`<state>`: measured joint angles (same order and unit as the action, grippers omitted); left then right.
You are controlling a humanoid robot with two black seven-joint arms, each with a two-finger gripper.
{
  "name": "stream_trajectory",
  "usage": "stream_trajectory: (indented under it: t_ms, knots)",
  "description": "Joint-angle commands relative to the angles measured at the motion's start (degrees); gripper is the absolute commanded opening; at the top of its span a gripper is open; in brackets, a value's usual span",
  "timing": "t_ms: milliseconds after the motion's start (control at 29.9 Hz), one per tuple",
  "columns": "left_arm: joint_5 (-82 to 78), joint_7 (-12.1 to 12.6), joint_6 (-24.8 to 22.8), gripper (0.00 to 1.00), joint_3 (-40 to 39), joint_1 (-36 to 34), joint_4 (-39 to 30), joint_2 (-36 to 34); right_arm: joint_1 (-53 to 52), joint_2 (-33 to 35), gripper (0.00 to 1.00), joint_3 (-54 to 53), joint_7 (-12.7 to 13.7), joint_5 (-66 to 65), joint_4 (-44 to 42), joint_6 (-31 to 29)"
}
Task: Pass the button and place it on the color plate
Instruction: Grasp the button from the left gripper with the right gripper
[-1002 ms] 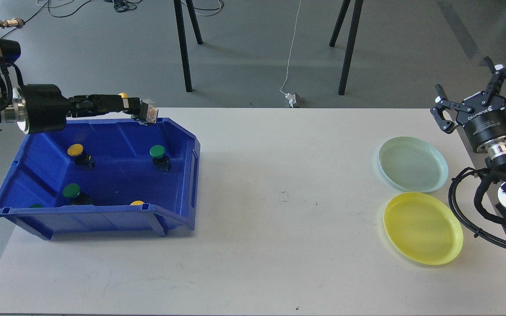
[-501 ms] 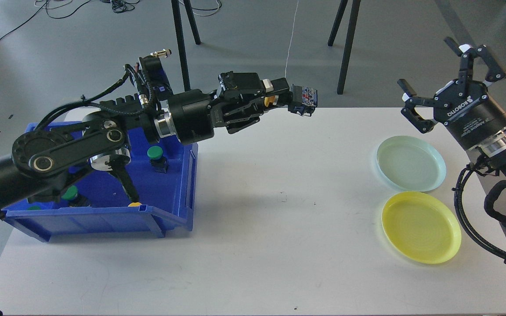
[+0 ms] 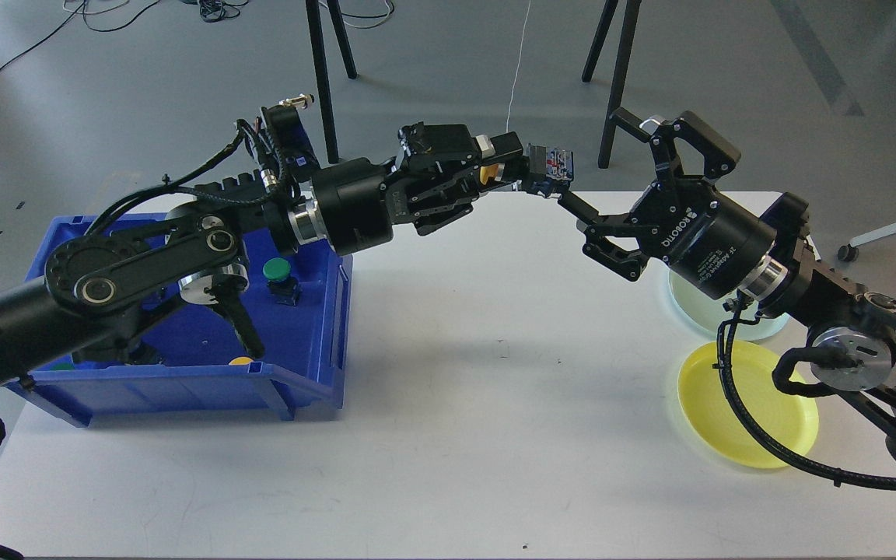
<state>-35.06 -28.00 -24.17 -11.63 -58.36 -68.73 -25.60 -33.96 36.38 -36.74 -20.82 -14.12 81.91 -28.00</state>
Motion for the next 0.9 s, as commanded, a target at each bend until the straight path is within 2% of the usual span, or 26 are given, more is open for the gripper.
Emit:
stream_trajectory:
  t_ms: [0,234,301,334,367,434,568,735,868]
  knots:
    - [0.00,0.00,0.00,0.06,0.02,0.00,-0.09,0.02,-1.80,-0.43,0.99,2.19,-0.10,-0.11,-0.08,0.00]
    - [0.00,0.00,-0.09,0.06,0.02,0.00,-0.09,0.11,-5.06,-1.05,0.98,6.33,-0.27,0.15,0.00,0.00]
    - [0.00,0.00,-0.09,0.06,0.02,0.00,-0.09,0.02,-5.06,-1.05,0.94,6.33,-0.27,0.32,0.09,0.00]
    - [0.00,0.00,0.00,0.06,0.02,0.00,-0.09,0.02,-5.06,-0.87,0.90,6.33,-0.27,0.41,0.09,0.00]
    - [0.00,0.00,-0.08,0.06,0.02,0.00,-0.18,0.02,-5.06,-0.78,0.81,6.33,-0.36,0.41,0.09,0.00]
    - [0.00,0.00,0.00,0.06,0.02,0.00,-0.18,0.02,-5.06,-0.87,0.47,6.33,-0.62,0.06,0.09,0.00]
    - [0.00,0.00,-0.08,0.06,0.02,0.09,-0.18,0.02,-5.06,-1.05,0.10,6.33,-0.80,-0.03,0.09,0.00]
    - [0.00,0.00,0.09,0.07,0.02,0.09,-0.18,0.11,-4.97,-0.70,0.01,6.33,-0.80,0.15,0.18,0.00]
    - [0.00,0.00,0.09,0.07,0.02,0.09,-0.18,0.11,-4.80,-0.52,0.01,6.33,-0.80,0.15,0.35,0.00]
